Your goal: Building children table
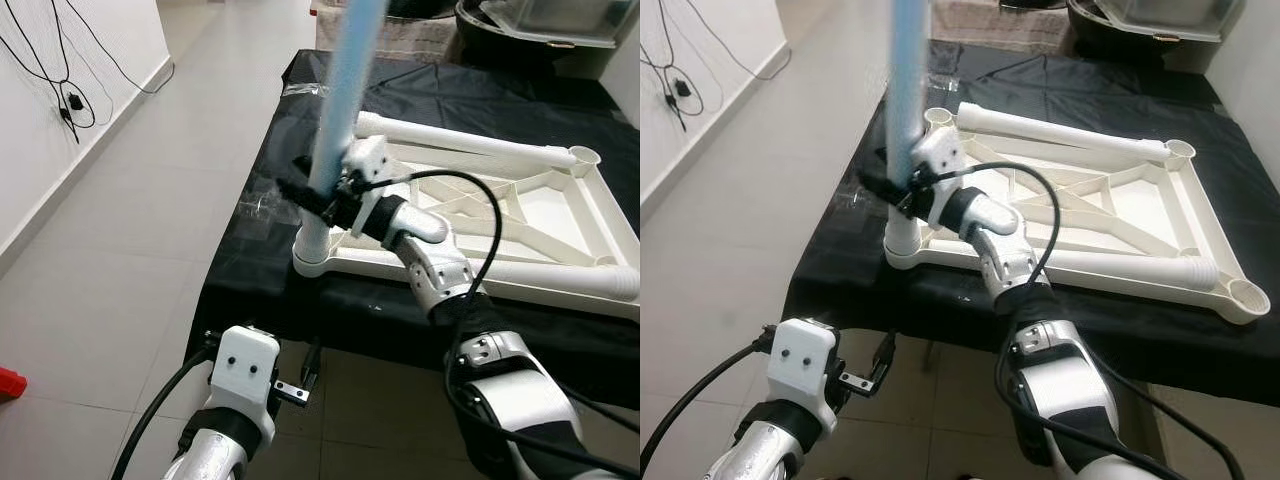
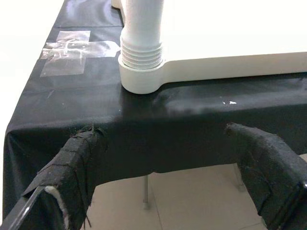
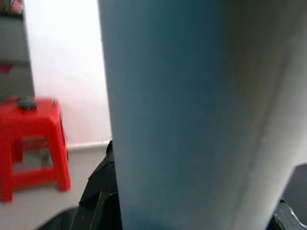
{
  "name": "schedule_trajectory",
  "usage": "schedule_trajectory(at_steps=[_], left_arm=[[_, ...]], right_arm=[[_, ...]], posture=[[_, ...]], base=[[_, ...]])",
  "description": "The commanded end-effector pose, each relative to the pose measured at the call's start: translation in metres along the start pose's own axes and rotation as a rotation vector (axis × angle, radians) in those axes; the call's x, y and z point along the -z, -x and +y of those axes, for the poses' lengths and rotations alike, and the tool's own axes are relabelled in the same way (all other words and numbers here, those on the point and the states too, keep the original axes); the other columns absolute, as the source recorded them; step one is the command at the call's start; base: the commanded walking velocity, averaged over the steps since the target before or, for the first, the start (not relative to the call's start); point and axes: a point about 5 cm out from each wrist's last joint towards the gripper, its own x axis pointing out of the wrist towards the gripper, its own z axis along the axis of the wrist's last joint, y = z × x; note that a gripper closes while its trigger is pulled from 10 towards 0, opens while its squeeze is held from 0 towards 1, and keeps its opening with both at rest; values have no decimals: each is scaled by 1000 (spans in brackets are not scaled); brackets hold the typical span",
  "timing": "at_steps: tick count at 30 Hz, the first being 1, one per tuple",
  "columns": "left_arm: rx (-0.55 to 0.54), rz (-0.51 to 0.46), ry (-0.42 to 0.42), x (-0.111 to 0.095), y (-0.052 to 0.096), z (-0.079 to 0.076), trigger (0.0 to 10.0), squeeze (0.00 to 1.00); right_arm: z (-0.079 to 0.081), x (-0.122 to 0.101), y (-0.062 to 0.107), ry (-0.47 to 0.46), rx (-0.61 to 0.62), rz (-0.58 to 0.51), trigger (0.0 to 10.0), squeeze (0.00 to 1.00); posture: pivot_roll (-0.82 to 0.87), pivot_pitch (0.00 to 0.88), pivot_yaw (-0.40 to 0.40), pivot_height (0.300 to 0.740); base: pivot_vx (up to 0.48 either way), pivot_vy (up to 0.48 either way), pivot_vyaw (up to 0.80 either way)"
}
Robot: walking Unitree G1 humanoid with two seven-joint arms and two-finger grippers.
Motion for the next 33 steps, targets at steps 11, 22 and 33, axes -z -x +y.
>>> schedule_trajectory(at_steps=[11, 22, 33], left_arm=[[3, 21, 14, 4, 1, -1, 10000, 0], [2, 21, 12, 4, 1, -1, 10000, 0], [1, 20, 10, 4, 2, -1, 10000, 0]], right_arm=[[22, 52, 8, -121, -148, 327, 10000, 0], [11, 52, 3, -206, -37, 324, 10000, 0], [8, 57, 6, -302, 17, 310, 10000, 0]], posture=[[54, 220, -80, 740], [57, 214, -82, 740], [57, 208, -84, 740]], base=[[0, 0, 0], [0, 0, 0], [0, 0, 0]])
